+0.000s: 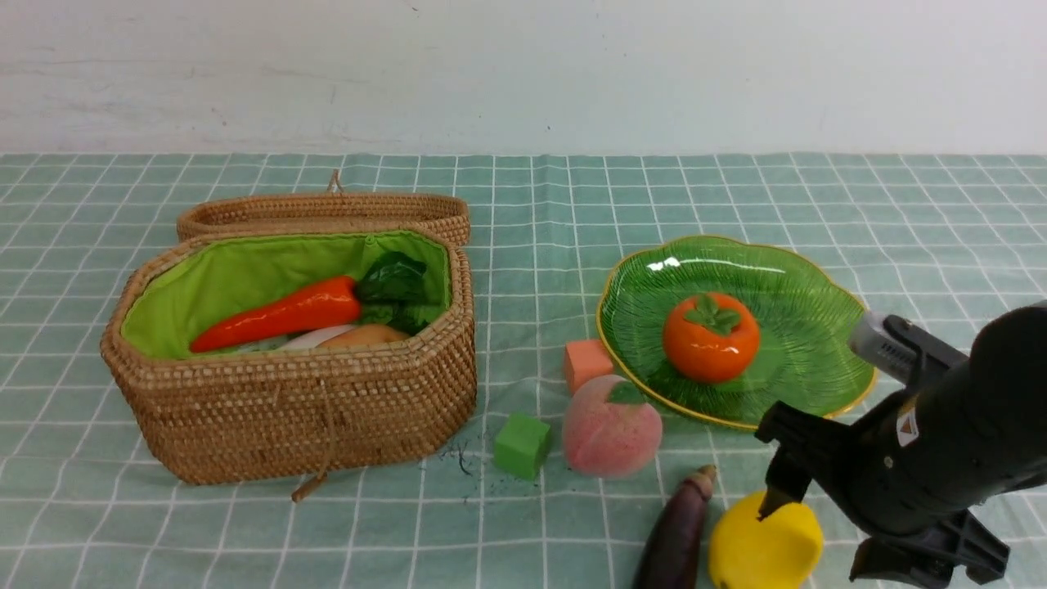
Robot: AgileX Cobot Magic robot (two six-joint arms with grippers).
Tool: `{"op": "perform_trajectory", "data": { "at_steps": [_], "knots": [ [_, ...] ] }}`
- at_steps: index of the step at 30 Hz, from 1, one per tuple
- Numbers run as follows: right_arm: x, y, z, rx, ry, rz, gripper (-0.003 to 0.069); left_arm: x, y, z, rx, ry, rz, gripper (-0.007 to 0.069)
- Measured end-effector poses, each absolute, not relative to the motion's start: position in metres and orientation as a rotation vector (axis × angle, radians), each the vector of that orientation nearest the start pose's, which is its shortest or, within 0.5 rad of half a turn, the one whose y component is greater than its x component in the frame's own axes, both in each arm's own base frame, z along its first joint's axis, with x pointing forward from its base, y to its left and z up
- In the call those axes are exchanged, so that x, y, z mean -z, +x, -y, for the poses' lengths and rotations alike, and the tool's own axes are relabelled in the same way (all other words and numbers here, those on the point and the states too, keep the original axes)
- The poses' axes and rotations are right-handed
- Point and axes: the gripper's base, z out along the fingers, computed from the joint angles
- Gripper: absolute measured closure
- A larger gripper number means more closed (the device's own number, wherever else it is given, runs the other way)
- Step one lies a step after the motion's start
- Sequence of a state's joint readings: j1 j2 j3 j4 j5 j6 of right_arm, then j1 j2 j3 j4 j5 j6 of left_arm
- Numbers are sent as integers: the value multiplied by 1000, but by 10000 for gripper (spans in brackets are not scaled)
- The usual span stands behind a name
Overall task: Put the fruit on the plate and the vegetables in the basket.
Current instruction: Use the right arm to grab a lemon and put it into the right plate
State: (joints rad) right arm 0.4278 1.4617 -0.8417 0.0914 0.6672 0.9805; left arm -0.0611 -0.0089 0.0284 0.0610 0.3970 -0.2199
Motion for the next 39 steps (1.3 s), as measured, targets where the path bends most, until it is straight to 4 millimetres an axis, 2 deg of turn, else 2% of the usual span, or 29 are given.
{"op": "perform_trajectory", "data": {
  "at_steps": [10, 21, 29, 33, 39],
  "knots": [
    [-193, 256, -126, -490, 1007, -2700, 66, -169, 52, 1, 130, -113, -1898, 398],
    [-184, 264, -130, -472, 1003, -2717, 58, -169, 52, 1, 130, -113, -1898, 396],
    [-183, 264, -130, -463, 912, -2736, 81, -169, 52, 1, 130, -113, -1898, 391],
    [-184, 264, -131, -451, 803, -2757, 81, -169, 52, 1, 130, -113, -1898, 389],
    [-191, 259, -127, -400, 709, -2775, 81, -169, 52, 1, 130, -113, -1898, 389]
  ]
}}
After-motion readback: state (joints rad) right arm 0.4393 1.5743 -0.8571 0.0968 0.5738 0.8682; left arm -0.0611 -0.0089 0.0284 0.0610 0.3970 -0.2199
